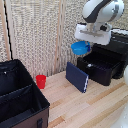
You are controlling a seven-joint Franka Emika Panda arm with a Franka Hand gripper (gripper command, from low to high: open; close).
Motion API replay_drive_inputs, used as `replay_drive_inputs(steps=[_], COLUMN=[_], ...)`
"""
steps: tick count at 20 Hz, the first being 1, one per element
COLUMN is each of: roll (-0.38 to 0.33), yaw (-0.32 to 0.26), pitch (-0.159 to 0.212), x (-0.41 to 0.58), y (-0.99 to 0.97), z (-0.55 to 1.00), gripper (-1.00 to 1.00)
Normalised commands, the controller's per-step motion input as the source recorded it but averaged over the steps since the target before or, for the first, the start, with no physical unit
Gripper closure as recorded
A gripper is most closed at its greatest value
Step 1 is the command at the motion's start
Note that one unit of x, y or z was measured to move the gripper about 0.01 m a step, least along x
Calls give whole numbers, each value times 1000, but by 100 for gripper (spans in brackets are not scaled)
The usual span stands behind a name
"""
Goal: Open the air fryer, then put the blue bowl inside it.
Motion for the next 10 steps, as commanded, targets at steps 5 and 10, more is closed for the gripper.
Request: replay_drive_inputs(steps=[5, 10], roll=[5, 7], yaw=[-19, -63], pitch=[144, 134], x=[294, 275], y=[-980, -865], z=[0, 0], gripper=[100, 100])
